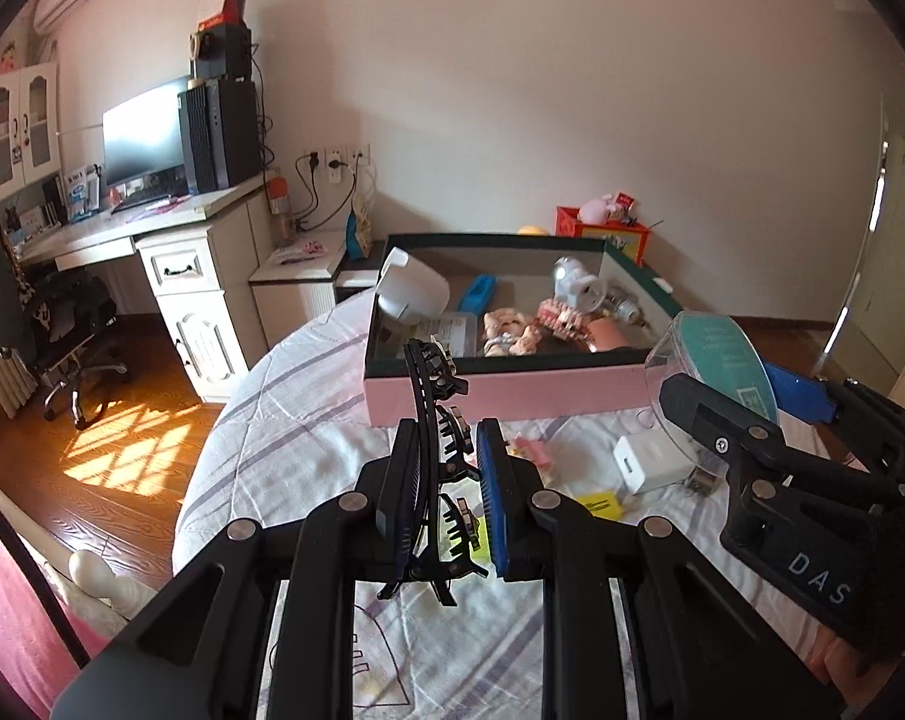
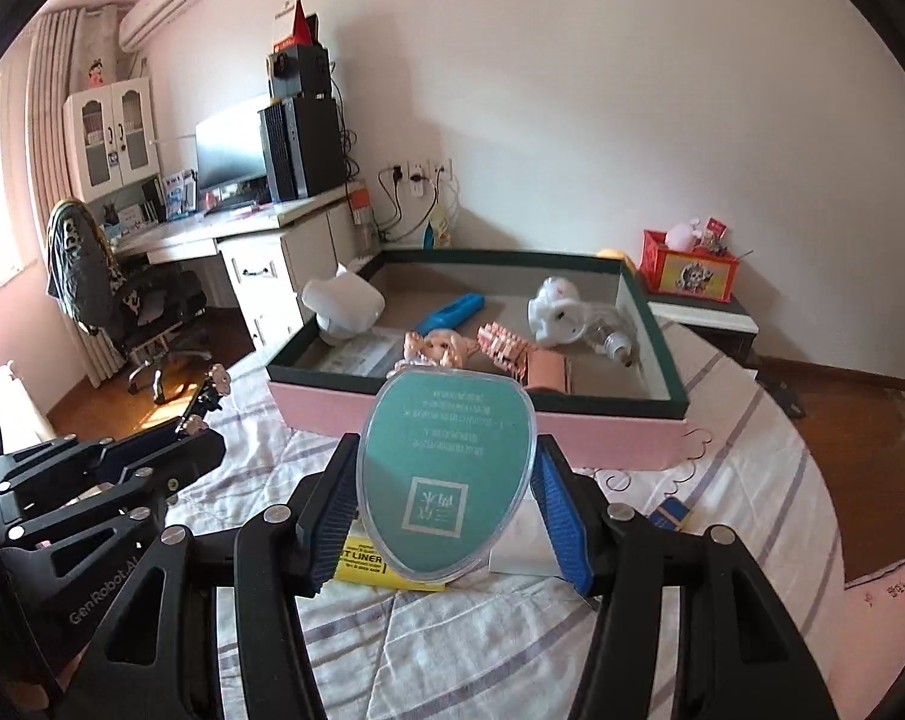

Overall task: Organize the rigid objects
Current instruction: 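Grasp the teal-lidded clear container with the right tool, then carry the container and the hair clip over the box and lower them, then open both tools to release the container and hair clip into the box, then withdraw both tools from the box and hold them above the bed, then grasp the blue packet with the right tool while the left tool grasps the pink block figure, then carry the blue packet and block figure over the pink box and lower them, then open both tools to drop the packet and block figure into the box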

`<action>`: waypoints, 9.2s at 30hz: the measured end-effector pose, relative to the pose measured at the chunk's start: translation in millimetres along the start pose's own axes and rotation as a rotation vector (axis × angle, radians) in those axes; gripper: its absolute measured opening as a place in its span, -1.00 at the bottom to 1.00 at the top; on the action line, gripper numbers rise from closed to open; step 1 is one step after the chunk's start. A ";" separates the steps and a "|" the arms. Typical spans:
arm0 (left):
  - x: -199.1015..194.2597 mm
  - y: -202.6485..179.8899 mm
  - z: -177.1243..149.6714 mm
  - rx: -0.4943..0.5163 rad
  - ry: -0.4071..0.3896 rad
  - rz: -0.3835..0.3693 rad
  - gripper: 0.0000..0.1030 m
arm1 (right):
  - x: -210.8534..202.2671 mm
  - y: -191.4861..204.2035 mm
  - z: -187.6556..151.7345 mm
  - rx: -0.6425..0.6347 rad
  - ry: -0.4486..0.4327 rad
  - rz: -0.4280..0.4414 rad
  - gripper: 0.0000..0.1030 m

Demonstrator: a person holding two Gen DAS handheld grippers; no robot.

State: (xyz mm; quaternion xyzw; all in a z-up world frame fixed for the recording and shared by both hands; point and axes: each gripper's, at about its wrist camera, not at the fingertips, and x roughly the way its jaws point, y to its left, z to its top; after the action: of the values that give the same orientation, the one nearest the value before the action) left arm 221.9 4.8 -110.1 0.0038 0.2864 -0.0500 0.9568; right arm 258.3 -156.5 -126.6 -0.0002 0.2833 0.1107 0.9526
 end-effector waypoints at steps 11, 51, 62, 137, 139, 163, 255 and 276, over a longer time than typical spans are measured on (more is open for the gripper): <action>-71.2 -36.7 13.2 0.068 -0.146 0.009 -0.63 | -81.7 6.6 10.1 -0.026 -0.163 -0.038 0.12; 196.0 -17.0 87.1 0.094 0.213 -0.034 -0.62 | 148.7 -60.4 71.6 0.019 0.148 0.025 0.13; 205.0 -5.3 82.2 0.043 0.215 0.057 0.21 | 174.4 -68.0 60.0 0.045 0.206 0.007 0.28; -65.8 -23.8 -23.1 0.016 -0.082 0.032 1.00 | -134.1 -19.6 -32.9 0.082 -0.159 -0.103 0.65; -47.2 -22.0 -29.0 0.017 -0.034 0.024 1.00 | -114.5 -24.4 -38.5 0.093 -0.113 -0.096 0.65; 141.5 -9.3 -24.3 -0.064 0.364 0.017 1.00 | 24.9 -102.8 -60.6 0.250 0.160 -0.124 0.65; -43.6 -46.3 42.7 0.070 -0.200 -0.020 0.16 | -98.5 -5.3 22.3 -0.016 -0.235 -0.025 -0.59; 230.7 -15.4 99.2 0.047 0.228 0.018 0.17 | 152.6 -64.6 83.4 -0.004 0.110 -0.005 -0.58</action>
State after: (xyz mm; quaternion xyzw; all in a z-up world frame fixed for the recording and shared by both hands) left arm 466.4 -35.6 -153.3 0.0345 0.3920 -0.0476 0.9181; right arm 441.3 -182.1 -143.0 -0.0090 0.3347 0.1085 0.9360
